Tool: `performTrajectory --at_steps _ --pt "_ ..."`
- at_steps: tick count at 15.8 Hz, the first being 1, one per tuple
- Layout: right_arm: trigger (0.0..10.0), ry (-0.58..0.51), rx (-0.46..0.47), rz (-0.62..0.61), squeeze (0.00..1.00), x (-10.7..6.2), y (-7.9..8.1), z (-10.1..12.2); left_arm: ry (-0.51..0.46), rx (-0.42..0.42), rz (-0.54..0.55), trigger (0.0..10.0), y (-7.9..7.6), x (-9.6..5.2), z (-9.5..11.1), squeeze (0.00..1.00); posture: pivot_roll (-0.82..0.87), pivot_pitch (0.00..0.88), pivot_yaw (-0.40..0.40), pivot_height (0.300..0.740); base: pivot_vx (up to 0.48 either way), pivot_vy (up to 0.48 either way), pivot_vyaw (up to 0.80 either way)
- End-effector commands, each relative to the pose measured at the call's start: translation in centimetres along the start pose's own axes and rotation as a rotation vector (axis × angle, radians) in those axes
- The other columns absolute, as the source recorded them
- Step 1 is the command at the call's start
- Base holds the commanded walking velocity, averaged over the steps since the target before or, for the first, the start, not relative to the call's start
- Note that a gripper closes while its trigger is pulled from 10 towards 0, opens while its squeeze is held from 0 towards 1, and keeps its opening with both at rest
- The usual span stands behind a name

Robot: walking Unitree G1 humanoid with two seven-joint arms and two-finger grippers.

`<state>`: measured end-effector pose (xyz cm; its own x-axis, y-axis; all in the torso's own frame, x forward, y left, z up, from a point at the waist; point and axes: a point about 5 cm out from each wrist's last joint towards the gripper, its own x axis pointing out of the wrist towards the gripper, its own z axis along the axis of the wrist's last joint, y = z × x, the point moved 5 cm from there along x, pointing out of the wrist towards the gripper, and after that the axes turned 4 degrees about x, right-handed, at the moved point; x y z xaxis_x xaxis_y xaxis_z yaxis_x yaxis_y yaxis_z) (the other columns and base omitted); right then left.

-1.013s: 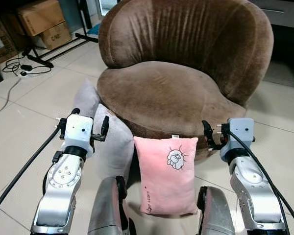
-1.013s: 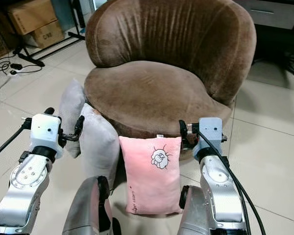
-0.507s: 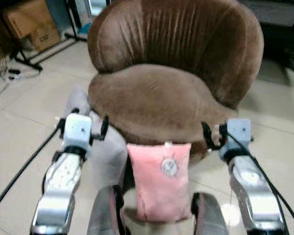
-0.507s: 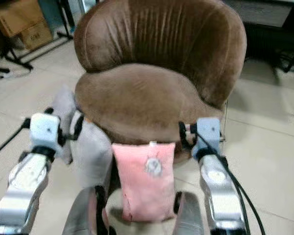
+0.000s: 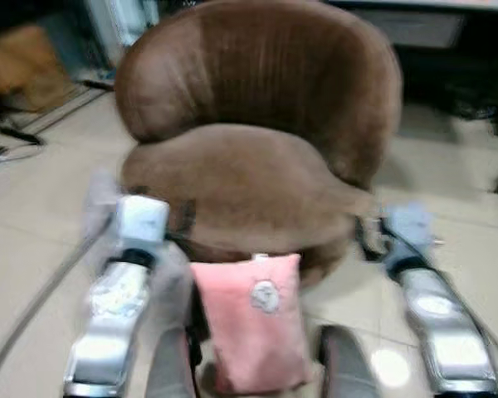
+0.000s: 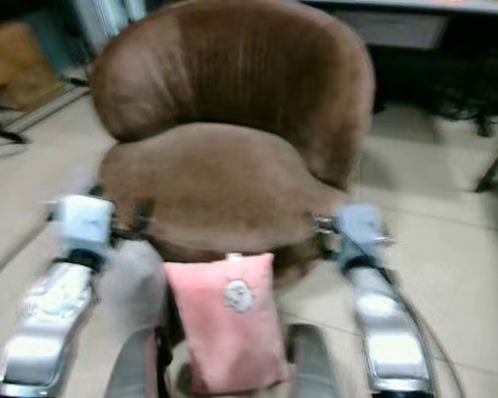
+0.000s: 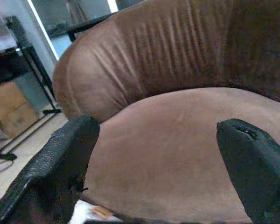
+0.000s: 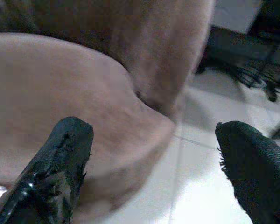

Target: Move the pillow to the sofa from floor

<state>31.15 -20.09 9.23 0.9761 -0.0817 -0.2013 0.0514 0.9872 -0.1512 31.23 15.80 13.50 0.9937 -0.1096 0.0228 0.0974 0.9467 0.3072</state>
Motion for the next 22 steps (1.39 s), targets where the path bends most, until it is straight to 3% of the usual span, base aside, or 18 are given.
performTrajectory --at_steps 1,3,7,14,17,20,22 --pt "10.0 -0.028 0.012 0.063 0.00 0.2 2.1 0.9 0.026 0.025 0.043 10.0 1.6 -0.3 -0.6 0.00 -0.15 0.000 0.054 0.517 0.296 0.000 0.80" --pt "10.0 -0.030 0.071 0.017 0.00 0.2 1.3 1.0 0.028 0.028 0.046 10.0 1.7 -0.3 -0.7 0.00 -0.15 0.000 0.054 0.517 0.292 0.000 0.00" --pt "10.0 -0.012 0.095 0.017 0.00 0.4 1.1 0.6 0.028 0.060 0.046 10.0 1.6 -0.2 -0.7 0.00 -0.15 0.000 0.062 0.517 0.062 0.000 0.00" --pt "10.0 -0.016 0.102 0.180 0.00 0.8 3.4 0.6 0.037 0.090 0.035 10.0 1.9 -0.4 -1.2 0.00 -0.15 0.000 0.063 0.442 0.000 0.000 0.00" --pt "10.0 0.014 0.088 0.267 0.00 2.2 5.3 0.3 0.049 0.112 0.009 10.0 1.8 -0.8 -1.5 0.00 -0.14 0.000 0.060 0.407 0.000 0.000 0.00" --pt "10.0 0.054 0.168 0.305 0.00 4.2 7.3 -0.1 0.059 0.122 -0.014 10.0 1.5 -1.6 -1.7 0.00 -0.09 0.000 0.020 0.407 0.000 0.000 0.00" --pt "10.0 0.122 0.141 0.308 0.00 5.2 8.4 -1.5 0.069 0.137 -0.042 10.0 1.4 -2.7 -1.5 0.00 -0.04 0.037 -0.004 0.407 0.000 0.000 0.80"
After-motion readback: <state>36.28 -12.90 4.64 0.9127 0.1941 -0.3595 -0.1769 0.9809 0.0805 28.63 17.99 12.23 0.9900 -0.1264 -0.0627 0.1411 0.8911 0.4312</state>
